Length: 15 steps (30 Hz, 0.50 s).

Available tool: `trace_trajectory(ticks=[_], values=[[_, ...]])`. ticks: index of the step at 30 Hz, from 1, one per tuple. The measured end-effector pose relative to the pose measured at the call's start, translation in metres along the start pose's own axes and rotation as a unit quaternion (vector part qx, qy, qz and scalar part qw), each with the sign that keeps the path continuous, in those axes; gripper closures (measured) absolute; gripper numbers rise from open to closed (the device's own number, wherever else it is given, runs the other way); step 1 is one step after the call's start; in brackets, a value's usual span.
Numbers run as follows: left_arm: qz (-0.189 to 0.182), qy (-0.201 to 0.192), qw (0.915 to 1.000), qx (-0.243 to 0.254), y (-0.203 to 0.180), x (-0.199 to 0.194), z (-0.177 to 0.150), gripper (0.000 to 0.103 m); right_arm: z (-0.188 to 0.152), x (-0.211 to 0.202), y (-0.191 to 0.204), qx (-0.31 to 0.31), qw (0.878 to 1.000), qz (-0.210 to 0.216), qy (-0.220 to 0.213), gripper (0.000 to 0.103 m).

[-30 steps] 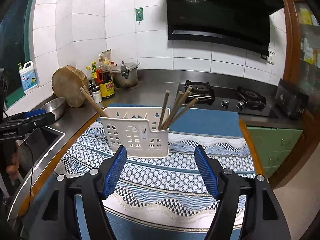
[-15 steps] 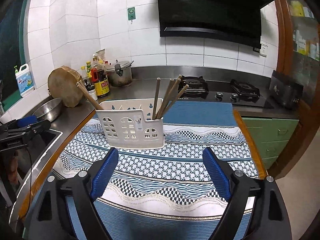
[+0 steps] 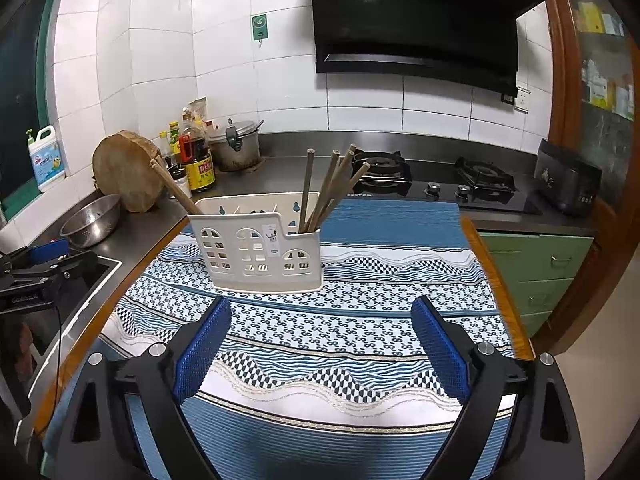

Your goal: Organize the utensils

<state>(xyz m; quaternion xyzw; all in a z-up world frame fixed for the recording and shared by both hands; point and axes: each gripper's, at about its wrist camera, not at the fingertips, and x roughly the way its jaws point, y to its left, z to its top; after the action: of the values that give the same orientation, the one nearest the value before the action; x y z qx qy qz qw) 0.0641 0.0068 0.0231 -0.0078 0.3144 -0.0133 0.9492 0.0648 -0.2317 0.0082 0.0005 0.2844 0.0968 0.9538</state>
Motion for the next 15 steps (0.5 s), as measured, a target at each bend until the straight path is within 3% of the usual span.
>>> trace_trajectory(ticks=[15], values=[[0.000,0.007,0.9999,-0.011,0.0030,0.0033,-0.0089,0.006,-0.0103,0.0008,0.0073,-0.001,1.000,0.003,0.013,0.014]])
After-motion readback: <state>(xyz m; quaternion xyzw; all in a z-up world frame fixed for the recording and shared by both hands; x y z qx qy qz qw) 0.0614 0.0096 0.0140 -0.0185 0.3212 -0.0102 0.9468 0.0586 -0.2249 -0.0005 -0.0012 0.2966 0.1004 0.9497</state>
